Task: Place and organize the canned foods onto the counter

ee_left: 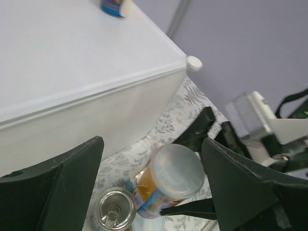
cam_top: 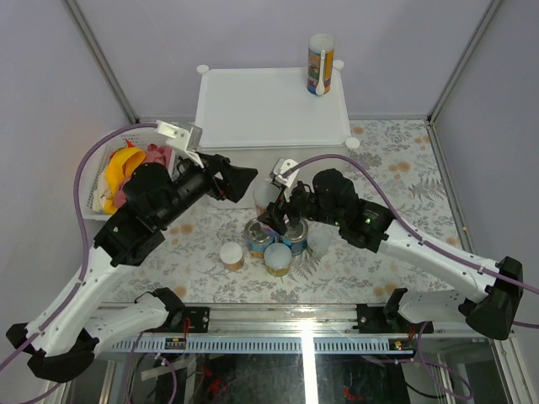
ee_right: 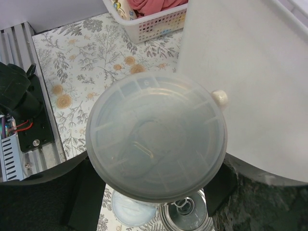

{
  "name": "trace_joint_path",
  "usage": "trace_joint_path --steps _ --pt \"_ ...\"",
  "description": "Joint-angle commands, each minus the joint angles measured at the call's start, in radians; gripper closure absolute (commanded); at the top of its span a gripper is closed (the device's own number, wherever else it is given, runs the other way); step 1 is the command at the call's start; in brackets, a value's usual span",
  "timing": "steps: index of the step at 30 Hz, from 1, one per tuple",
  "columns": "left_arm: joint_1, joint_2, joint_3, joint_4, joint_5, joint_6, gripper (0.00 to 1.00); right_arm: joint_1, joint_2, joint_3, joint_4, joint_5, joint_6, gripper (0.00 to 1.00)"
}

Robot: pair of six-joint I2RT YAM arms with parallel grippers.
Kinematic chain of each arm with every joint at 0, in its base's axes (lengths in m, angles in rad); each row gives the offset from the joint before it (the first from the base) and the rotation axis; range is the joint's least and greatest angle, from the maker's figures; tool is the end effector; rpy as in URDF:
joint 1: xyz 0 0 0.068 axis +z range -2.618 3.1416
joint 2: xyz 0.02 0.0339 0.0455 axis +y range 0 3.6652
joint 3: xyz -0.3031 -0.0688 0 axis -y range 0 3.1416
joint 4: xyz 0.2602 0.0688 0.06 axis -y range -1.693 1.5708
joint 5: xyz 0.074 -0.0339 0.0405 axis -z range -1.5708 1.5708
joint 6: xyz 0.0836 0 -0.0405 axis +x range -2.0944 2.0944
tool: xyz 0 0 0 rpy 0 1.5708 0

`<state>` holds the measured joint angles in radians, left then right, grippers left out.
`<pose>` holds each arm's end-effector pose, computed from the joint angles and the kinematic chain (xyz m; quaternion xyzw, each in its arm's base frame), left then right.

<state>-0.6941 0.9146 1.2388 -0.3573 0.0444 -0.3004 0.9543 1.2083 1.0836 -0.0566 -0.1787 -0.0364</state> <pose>0.1668 -0.1436 0.4882 0.1557 0.7016 -0.3456 0.6033 0.1798 0.2794 0.3959 -0.4140 0.6460 0.3439 0.5413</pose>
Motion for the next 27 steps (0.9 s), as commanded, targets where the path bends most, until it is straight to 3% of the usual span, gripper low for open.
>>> trace_joint_path --steps 1,10,18,27 --pt "-0.004 -0.057 -0.043 0.078 -0.227 -0.028 0.18 -0.006 -0.038 0.163 0.108 0.005 -0.020 1.00" --pt "-0.004 -0.097 -0.094 0.080 -0.345 -0.047 0.18 -0.006 0.035 0.421 -0.054 0.102 -0.061 1.00" --pt "-0.004 -0.106 -0.124 0.092 -0.356 -0.055 0.18 -0.025 0.128 0.617 -0.130 0.235 -0.119 1.00" --pt "-0.005 -0.131 -0.163 0.084 -0.349 -0.074 0.18 -0.187 0.220 0.747 -0.119 0.260 -0.082 1.00"
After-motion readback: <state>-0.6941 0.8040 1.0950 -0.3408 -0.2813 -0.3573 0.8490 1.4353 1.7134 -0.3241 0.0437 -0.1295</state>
